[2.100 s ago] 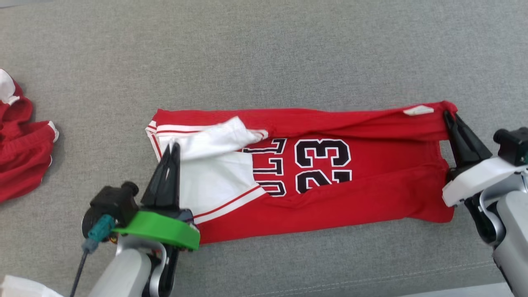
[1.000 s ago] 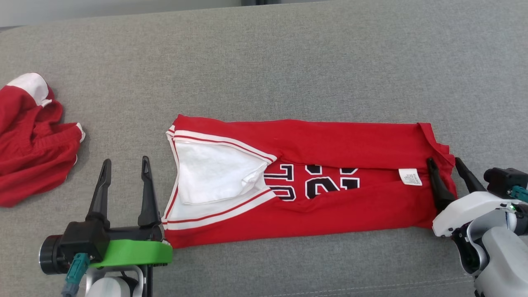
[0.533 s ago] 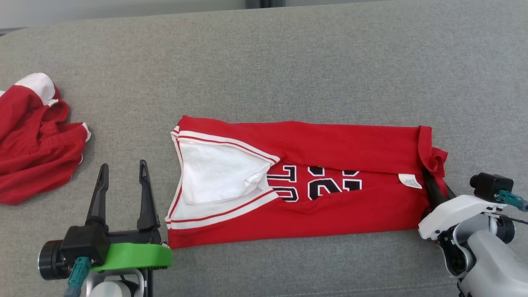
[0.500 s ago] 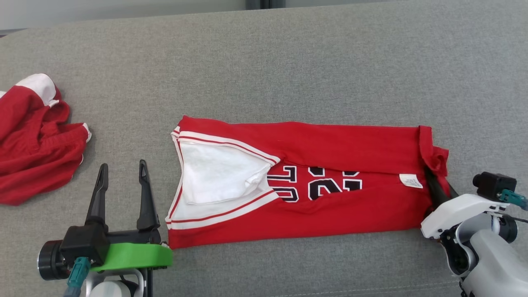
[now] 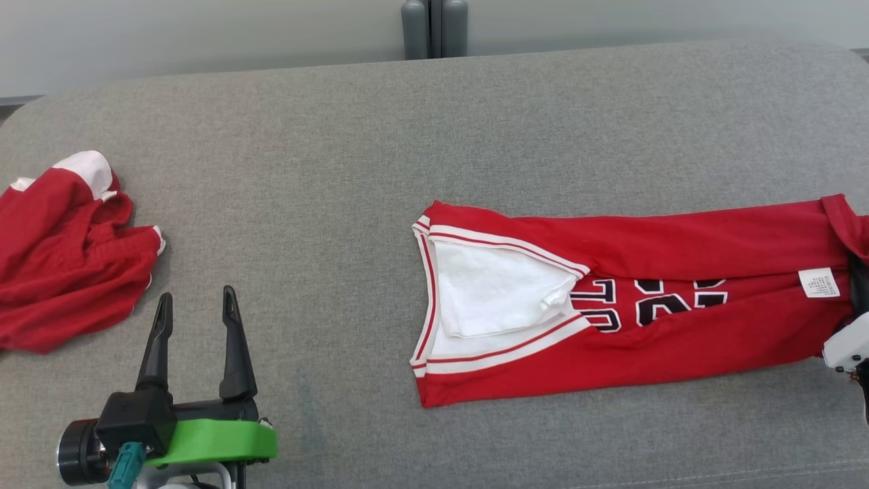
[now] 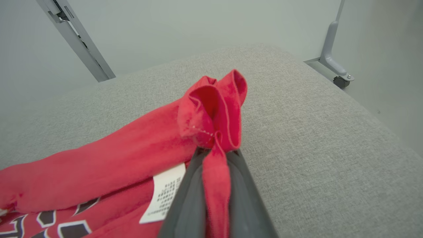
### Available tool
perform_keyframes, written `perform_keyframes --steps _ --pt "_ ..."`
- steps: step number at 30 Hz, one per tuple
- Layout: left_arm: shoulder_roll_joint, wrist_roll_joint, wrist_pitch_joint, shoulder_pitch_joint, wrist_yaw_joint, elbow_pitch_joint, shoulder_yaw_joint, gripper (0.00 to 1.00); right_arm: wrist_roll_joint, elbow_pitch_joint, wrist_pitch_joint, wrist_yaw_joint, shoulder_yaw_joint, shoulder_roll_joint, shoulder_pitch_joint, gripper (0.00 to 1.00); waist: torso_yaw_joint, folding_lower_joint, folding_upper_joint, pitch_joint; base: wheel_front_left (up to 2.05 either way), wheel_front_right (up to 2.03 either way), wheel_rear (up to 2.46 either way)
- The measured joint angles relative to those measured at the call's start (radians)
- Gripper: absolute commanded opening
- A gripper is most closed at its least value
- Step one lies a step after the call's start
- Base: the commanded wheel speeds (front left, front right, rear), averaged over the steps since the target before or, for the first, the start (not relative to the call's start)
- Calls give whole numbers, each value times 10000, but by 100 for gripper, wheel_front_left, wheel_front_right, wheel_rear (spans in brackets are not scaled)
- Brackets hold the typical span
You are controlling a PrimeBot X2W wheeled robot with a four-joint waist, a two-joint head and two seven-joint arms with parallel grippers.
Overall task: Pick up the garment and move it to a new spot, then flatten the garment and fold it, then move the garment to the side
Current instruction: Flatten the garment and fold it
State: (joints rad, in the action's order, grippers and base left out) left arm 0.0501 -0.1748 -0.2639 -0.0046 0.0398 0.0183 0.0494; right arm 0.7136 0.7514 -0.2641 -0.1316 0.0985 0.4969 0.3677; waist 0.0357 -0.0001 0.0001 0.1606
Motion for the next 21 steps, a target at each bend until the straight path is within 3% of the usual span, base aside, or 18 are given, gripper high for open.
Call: perform_keyframes --steps 5,21 --pt "0 -4 0 63 2 -2 0 100 -228 -169 0 2 324 -48 112 0 -46 0 0 -182 0 0 0" --pt "-2 -94 0 219 -29 84 42 100 -604 -2180 297 4 2174 -2199 114 0 122 0 0 -516 0 0 0"
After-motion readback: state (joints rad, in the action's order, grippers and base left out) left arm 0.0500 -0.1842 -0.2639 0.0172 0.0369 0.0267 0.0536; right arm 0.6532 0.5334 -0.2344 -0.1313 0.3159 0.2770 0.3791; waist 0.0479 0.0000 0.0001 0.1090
